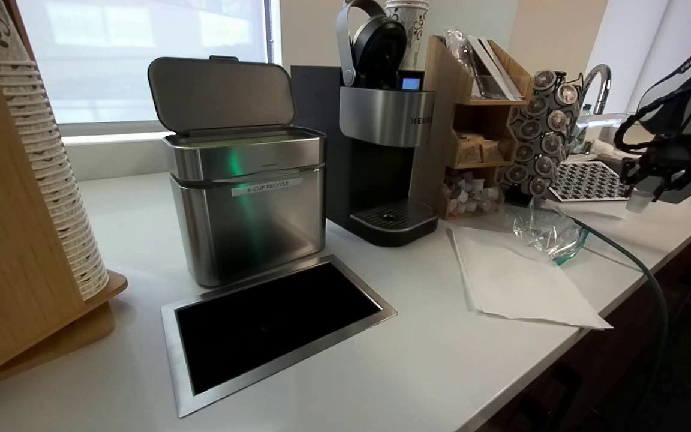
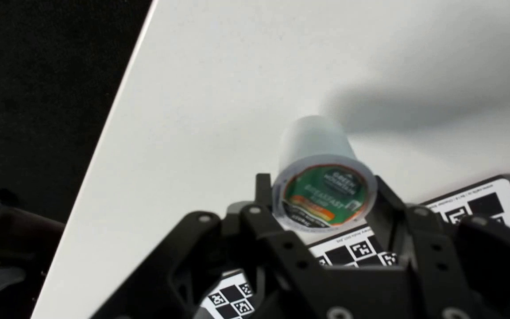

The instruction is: Place the coffee pod from the counter on the stand.

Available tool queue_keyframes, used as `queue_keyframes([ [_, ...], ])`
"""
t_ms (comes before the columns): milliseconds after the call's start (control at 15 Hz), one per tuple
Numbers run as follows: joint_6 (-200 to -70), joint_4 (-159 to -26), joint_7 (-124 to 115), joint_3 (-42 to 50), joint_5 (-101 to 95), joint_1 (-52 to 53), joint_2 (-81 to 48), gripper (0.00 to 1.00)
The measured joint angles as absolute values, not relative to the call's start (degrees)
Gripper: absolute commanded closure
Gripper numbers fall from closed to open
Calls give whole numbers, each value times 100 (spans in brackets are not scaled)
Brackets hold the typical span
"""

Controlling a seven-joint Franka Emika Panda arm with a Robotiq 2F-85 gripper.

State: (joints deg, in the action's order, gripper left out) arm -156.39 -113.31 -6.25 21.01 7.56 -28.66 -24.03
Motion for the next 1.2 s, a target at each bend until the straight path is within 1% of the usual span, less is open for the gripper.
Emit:
queue_keyframes([
  [867, -15667, -12195, -127, 1933, 1091, -2728, -663, 71],
  [1200, -16417, -12697, 1158, 1630, 2173, -2678, -60, 71],
])
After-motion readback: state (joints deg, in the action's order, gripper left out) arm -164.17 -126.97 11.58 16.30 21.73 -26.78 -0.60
